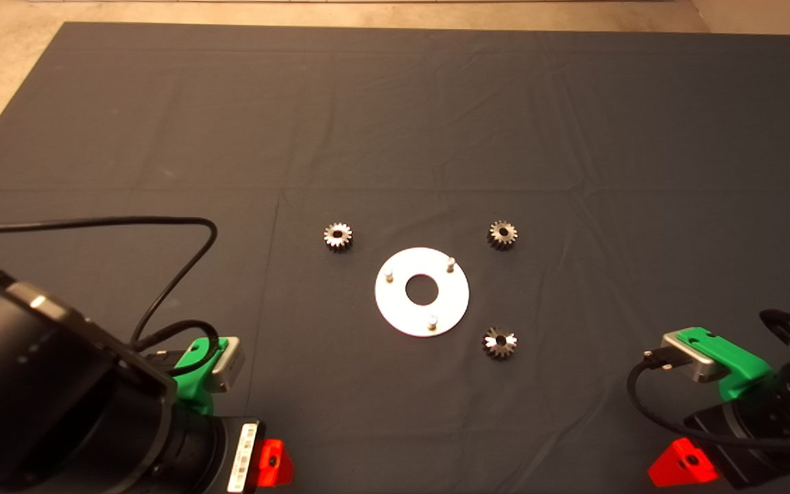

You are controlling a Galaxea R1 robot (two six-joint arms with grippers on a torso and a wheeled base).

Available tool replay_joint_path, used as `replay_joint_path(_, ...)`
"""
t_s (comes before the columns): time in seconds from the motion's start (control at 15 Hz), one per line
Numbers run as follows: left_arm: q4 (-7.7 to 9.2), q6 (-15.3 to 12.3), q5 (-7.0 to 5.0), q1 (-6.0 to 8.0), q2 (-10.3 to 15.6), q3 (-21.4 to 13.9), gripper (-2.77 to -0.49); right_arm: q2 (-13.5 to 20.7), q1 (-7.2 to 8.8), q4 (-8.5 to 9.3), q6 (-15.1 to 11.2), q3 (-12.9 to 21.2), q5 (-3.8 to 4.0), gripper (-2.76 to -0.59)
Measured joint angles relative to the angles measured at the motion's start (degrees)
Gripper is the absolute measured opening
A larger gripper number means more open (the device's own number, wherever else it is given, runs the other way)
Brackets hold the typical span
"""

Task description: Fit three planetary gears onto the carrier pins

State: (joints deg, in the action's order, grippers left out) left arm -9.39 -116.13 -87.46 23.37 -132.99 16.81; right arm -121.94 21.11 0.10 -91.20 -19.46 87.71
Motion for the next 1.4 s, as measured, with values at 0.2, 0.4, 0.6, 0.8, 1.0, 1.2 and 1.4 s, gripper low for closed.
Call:
replay_joint_path(0.2, 0.0, -0.02, 0.0, 0.0, 0.0, 0.0, -0.51, 0.0, -0.01, 0.0, -0.01, 0.0, 0.0, -0.6)
replay_joint_path(0.4, 0.0, 0.2, 0.0, 0.0, -0.06, 0.38, -0.51, -0.11, -0.01, 0.0, -0.01, 0.0, 0.02, -0.6)
replay_joint_path(0.6, -0.06, 4.86, -0.02, 0.0, -2.52, 8.06, -0.51, -1.24, -0.01, 0.05, 0.0, 0.0, -0.01, -0.6)
replay_joint_path(0.8, -1.12, 9.37, 0.0, -1.29, -7.11, 17.26, -0.51, -1.77, -0.01, 0.09, -0.01, 0.0, 0.0, -0.6)
replay_joint_path(1.0, -2.01, 15.01, 0.02, -2.27, -10.28, 25.32, -0.51, -2.39, -0.17, 0.15, -0.01, 0.0, 0.0, -0.6)
replay_joint_path(1.2, -2.95, 22.57, 0.02, -2.78, -12.67, 35.16, -0.51, -2.51, -0.2, 0.2, -0.01, 0.0, 0.02, -0.6)
replay_joint_path(1.4, -3.28, 26.82, 0.05, -2.93, -14.07, 41.15, -0.51, -2.82, -0.2, 0.2, -0.01, 0.0, 0.02, -0.6)
